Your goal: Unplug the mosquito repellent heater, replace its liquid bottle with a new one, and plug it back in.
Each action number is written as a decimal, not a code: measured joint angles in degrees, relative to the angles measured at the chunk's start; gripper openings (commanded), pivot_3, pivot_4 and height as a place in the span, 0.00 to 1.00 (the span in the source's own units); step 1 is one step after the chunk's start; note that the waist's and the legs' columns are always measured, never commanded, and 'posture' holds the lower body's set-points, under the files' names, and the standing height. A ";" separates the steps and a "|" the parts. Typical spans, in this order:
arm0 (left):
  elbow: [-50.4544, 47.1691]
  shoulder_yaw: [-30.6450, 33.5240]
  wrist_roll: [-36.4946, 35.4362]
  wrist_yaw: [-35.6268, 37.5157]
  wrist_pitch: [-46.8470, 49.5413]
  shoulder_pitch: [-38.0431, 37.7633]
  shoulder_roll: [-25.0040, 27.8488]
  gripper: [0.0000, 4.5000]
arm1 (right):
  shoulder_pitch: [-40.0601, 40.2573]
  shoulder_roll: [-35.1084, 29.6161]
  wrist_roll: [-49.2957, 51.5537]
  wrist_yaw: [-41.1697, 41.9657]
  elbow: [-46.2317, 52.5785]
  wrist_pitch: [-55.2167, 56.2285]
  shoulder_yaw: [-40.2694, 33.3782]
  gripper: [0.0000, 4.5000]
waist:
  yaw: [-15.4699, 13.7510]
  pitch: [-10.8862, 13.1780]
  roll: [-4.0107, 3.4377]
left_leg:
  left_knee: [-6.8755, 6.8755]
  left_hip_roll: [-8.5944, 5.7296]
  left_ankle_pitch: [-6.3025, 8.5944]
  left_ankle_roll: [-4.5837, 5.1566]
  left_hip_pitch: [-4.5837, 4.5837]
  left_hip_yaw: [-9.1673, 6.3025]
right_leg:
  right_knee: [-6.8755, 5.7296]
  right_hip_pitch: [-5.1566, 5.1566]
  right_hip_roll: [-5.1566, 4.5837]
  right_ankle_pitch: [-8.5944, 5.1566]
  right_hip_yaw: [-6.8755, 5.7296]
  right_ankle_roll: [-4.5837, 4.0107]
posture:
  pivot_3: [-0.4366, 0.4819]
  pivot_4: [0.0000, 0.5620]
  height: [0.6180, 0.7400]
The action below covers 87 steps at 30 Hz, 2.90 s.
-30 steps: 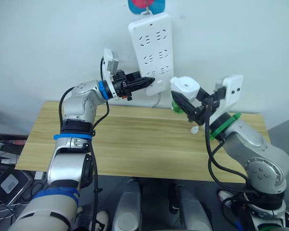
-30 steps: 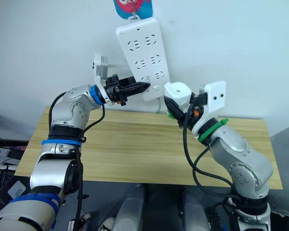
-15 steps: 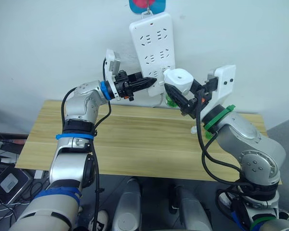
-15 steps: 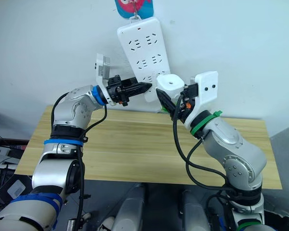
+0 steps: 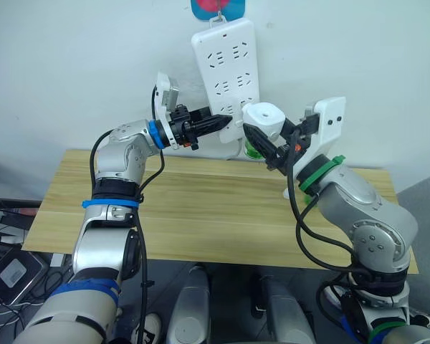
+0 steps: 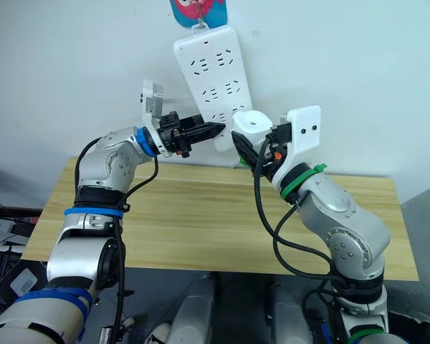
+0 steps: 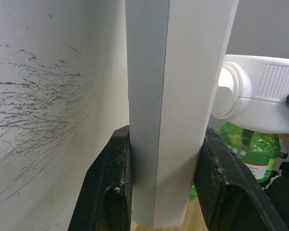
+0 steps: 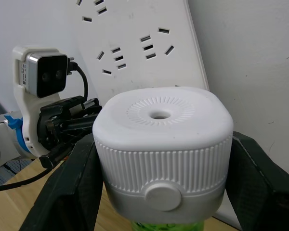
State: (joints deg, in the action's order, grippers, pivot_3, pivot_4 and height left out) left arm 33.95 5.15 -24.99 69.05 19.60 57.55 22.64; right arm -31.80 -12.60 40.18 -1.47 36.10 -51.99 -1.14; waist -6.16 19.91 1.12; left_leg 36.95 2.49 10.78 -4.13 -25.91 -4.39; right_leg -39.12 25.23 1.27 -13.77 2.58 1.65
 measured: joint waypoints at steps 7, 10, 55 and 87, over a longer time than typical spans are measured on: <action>-0.14 0.19 0.20 -0.32 -0.05 -0.14 0.02 0.29 | -0.33 1.73 0.09 -1.06 -0.44 -0.23 -0.41 0.68 | 0.15 0.00 0.00 | -0.01 0.02 -0.06 0.05 0.00 -0.01 | -0.02 0.01 0.01 0.03 -0.03 -0.05 | 0.75 0.52 1.00; -0.17 0.19 0.21 -0.35 -0.05 -0.15 0.01 0.29 | -0.38 2.58 0.63 -1.46 -0.46 -0.78 -1.15 0.68 | 0.15 0.00 0.00 | -0.01 0.02 -0.07 0.05 0.00 -0.02 | -0.02 0.01 0.01 0.03 -0.03 -0.06 | 0.75 0.52 1.00; -2.64 1.74 2.40 -2.40 -0.35 -2.31 0.40 0.29 | -8.88 1.48 -20.20 5.16 -7.69 -0.55 10.07 0.67 | 1.79 -0.30 -0.04 | -0.12 0.03 -0.34 0.05 0.05 -0.10 | -0.22 0.08 0.03 -0.03 -0.13 0.06 | 0.77 0.49 1.00; 2.84 -0.48 4.22 0.42 -5.09 -0.80 2.44 0.84 | 2.27 -6.34 -6.86 14.30 7.69 -16.49 -3.43 0.96 | 1.70 -0.40 0.01 | -0.64 -0.52 -0.42 0.12 -0.07 -0.26 | 0.12 0.08 -0.48 0.00 -0.25 0.05 | 0.78 0.49 1.00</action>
State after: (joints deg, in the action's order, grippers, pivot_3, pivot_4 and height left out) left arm 36.78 4.66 -20.77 69.47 14.51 56.75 25.08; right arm -29.53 -18.94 33.31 12.84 43.78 -68.48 -4.57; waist -4.45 19.52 1.13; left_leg 36.31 1.97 10.36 -4.00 -25.99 -4.64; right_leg -39.00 25.31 0.79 -13.77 2.33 1.70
